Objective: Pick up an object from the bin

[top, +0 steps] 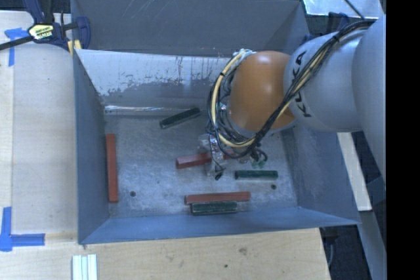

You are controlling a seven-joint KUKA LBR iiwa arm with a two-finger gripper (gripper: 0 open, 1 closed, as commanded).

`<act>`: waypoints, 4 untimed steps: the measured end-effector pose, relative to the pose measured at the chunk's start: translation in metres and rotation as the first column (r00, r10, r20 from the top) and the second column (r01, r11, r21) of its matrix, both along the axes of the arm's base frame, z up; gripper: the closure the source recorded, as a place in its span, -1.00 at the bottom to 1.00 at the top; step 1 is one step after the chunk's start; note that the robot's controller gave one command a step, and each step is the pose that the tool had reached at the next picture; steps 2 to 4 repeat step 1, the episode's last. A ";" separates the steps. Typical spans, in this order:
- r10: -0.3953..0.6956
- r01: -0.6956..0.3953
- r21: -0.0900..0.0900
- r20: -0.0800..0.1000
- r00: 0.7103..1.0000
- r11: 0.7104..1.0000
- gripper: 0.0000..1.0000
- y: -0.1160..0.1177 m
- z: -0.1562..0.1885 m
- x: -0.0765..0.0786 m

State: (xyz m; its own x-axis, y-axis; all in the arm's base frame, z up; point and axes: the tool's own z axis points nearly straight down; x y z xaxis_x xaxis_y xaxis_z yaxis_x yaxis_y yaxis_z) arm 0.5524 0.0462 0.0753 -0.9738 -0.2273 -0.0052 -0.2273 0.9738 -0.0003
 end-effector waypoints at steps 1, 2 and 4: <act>0.008 -0.008 0.000 0.008 1.000 1.000 1.00 0.011 0.182 0.025; 0.008 -0.008 0.000 0.008 1.000 1.000 1.00 0.011 0.182 0.025; 0.008 -0.008 0.000 0.008 1.000 1.000 1.00 0.011 0.182 0.025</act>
Offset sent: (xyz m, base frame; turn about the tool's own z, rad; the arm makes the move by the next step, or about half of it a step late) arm 0.0221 0.0117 0.1767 -0.0098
